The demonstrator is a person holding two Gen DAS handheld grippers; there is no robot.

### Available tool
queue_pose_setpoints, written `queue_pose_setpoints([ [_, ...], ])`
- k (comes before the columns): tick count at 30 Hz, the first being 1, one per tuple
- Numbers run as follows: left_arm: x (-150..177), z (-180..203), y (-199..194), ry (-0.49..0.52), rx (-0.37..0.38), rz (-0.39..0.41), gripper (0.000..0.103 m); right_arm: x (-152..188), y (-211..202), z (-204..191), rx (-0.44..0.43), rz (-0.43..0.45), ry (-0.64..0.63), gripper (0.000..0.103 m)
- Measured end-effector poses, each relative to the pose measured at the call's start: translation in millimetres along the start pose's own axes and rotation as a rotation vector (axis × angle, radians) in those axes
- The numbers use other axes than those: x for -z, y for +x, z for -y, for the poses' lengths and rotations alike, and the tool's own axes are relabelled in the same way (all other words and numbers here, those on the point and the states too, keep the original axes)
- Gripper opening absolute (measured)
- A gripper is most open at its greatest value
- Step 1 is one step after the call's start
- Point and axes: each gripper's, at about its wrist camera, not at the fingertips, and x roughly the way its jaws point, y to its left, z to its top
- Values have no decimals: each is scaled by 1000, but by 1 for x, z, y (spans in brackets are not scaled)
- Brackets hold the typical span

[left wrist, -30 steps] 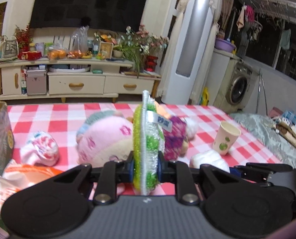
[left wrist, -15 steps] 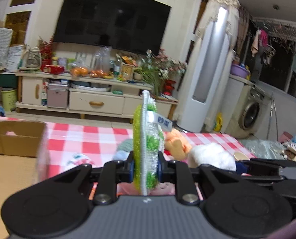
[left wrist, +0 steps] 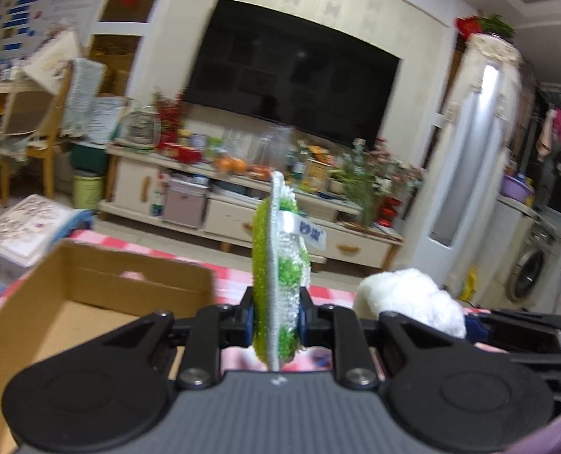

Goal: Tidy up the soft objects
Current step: 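Carry the sponge with the left tool into the box while the right tool drops the slipper there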

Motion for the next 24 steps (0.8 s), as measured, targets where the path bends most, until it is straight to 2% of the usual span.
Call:
queue_pose_setpoints([
  [11, 2, -64, -16, -43, -255, -8, 18, -12, 44, -51, -194, -47, -56, 42],
  [16, 0, -81, -18, -60, -318, -31, 18, -7, 57, -75, -256, -85, -80, 42],
  [20, 0, -85, -13, -58, -337, -62, 18, -1, 66, -86, -276, -129, -97, 46],
  [22, 2, -87, -12, -49, -351, -79, 19, 5, 66, -85, -274, -146, -103, 53],
  [23, 3, -85, -11, -38, -361, -89, 25, 6, 65, -84, -273, -153, -102, 68],
  [24, 3, -84, -10, -33, -365, -97, 35, 7, 64, -83, -269, -159, -100, 88],
])
